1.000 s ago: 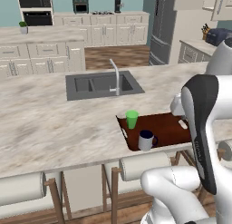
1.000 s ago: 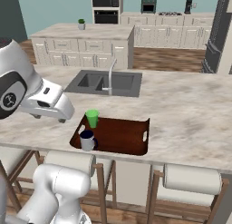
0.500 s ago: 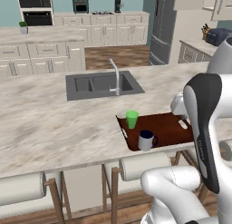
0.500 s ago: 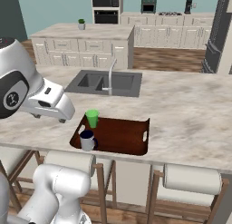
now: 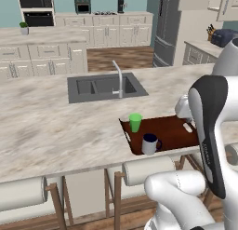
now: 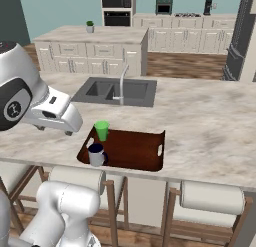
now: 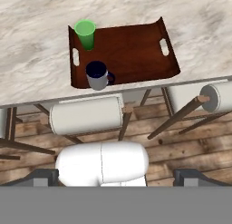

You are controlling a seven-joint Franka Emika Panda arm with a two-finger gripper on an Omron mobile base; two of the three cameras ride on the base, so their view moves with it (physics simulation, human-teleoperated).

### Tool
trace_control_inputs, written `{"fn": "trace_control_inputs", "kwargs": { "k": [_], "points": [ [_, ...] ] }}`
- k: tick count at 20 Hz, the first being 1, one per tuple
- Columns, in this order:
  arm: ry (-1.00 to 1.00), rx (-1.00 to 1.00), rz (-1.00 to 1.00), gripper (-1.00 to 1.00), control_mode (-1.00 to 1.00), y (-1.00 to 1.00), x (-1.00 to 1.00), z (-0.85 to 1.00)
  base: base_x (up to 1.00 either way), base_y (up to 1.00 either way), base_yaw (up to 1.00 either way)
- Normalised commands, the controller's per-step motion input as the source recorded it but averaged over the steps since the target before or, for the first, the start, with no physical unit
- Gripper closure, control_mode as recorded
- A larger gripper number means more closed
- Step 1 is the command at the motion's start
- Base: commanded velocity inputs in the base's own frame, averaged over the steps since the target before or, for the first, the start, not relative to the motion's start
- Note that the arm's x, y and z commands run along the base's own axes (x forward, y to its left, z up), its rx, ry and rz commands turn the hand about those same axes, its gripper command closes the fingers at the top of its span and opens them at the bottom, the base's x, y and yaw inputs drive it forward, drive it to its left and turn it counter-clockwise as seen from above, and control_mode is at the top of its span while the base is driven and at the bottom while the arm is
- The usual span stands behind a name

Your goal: There is a tray on the dining counter. Grab the cup, mug, and pitcher and place them on the tray. The pitcher may be placed next to the tray if it cannot fit the tray.

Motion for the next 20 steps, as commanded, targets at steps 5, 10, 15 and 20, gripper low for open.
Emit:
{"fn": "trace_control_inputs", "kwargs": {
  "k": [5, 10, 15, 20],
  "points": [
    [0.00, 0.00, 0.00, -1.00, 1.00, 0.00, 0.00, 0.00, -0.06, 0.00, 0.00],
    [0.00, 0.00, 0.00, -1.00, 1.00, 0.00, 0.00, 0.00, -0.67, 0.00, -0.03],
    [0.00, 0.00, 0.00, -1.00, 1.00, 0.00, 0.00, 0.00, -0.93, 0.00, -0.09],
    [0.00, 0.00, 0.00, -1.00, 1.00, 0.00, 0.00, 0.00, -0.67, 0.07, 0.00]
  ]
}}
